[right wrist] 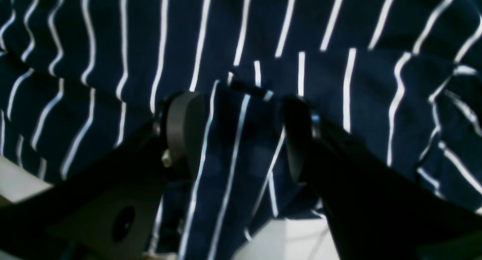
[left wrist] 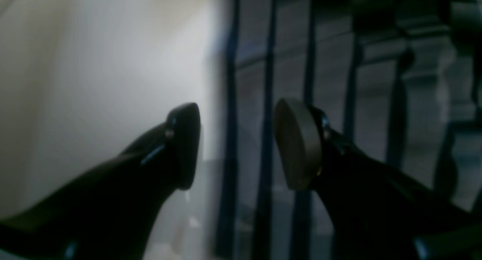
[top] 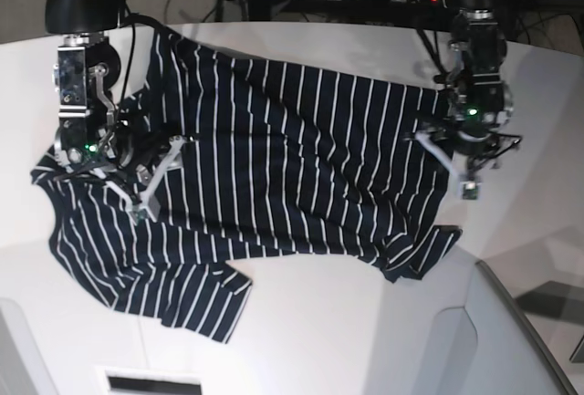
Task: Layout the t-shirt on the table in an organized manner, then fold the t-shirt properly
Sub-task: 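Pinch the collar with the right gripper and the hem with the left, then pull the collar with the right gripper away from the left gripper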
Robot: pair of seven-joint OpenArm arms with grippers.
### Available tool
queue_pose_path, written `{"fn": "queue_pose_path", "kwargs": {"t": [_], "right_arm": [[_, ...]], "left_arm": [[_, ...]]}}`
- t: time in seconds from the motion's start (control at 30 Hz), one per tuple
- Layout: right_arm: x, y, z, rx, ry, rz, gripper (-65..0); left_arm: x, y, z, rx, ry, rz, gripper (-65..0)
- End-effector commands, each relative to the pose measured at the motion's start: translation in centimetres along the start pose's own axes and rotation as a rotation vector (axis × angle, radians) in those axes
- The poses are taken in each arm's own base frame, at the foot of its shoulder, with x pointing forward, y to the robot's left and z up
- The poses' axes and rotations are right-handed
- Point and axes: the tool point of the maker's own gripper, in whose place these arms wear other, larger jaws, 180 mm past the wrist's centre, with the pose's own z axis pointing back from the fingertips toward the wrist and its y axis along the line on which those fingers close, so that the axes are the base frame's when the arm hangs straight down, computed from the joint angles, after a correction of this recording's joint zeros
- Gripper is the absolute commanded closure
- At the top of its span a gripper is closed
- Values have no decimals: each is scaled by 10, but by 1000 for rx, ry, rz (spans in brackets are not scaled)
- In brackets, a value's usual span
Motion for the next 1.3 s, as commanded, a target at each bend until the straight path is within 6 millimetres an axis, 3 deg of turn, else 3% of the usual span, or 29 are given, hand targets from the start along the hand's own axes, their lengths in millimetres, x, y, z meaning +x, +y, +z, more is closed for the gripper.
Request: {"fn": "queue_pose_path", "kwargs": {"t": [0.0, 0.1, 0.27, 0.33, 0.4, 0.57, 0.8, 0.9, 1.13, 1.27], "right_arm": [[13, -4, 4, -5, -37, 7, -323], [11, -4, 4, -6, -33, 7, -321], [4, -11, 4, -20, -16, 10, -293], [0, -13, 2, -22, -5, 7, -171], [-2, -14, 4, -24, -5, 1, -3], [-8, -27, 32, -73, -70, -32, -2], [-54, -40, 64, -138, -31, -94, -5], [-71, -46, 76, -168, -28, -157, -5], [-114, -64, 93, -233, 18, -250, -5], [-134, -82, 103, -286, 37, -321, -6]], "left_arm": [[12, 8, 2, 18, -41, 11, -332], [3, 19, 3, 37, -25, 23, -332], [-4, 17, 4, 33, -13, 22, -332], [-6, 15, 5, 30, -10, 21, -332], [-6, 13, 5, 27, -10, 17, -332], [-7, 14, 4, 28, -7, 21, -332], [-2, 9, 3, 19, -18, 20, -332], [9, -6, 1, -7, -38, 33, -332], [25, -67, 1, -132, -68, -83, -332], [20, -84, -2, -169, -50, -114, -332]]}}
